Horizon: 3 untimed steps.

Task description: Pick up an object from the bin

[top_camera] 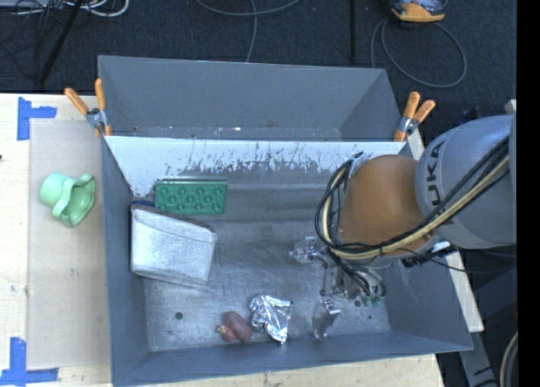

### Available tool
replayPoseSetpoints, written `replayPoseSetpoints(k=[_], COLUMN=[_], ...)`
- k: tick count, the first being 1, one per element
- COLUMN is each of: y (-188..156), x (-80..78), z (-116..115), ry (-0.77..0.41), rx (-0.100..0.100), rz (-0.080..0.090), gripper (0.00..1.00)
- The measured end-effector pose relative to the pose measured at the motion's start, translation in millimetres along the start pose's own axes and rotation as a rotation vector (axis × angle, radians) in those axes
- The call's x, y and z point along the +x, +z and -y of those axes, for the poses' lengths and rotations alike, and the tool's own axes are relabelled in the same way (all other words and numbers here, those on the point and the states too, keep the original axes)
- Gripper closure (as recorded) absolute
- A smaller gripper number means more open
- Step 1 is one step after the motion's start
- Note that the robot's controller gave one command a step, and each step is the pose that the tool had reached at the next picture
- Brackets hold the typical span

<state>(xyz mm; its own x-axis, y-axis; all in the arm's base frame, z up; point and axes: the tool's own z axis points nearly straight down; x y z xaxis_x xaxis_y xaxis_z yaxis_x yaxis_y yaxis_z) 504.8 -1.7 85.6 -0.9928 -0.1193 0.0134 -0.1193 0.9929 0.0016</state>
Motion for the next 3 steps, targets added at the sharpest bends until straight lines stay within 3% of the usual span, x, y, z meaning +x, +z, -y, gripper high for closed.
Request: replayPoseSetpoints(k=[1, 2, 3], y=[13, 13, -120], x=[6.6, 10.7, -1.4], z=[-66, -65, -48], ry=[-0.088, -0.083, -0.126], rx=[0.002, 0.002, 0.003], rz=[0.038, 0.019, 0.022], gripper=[0.00, 1.00, 1.00])
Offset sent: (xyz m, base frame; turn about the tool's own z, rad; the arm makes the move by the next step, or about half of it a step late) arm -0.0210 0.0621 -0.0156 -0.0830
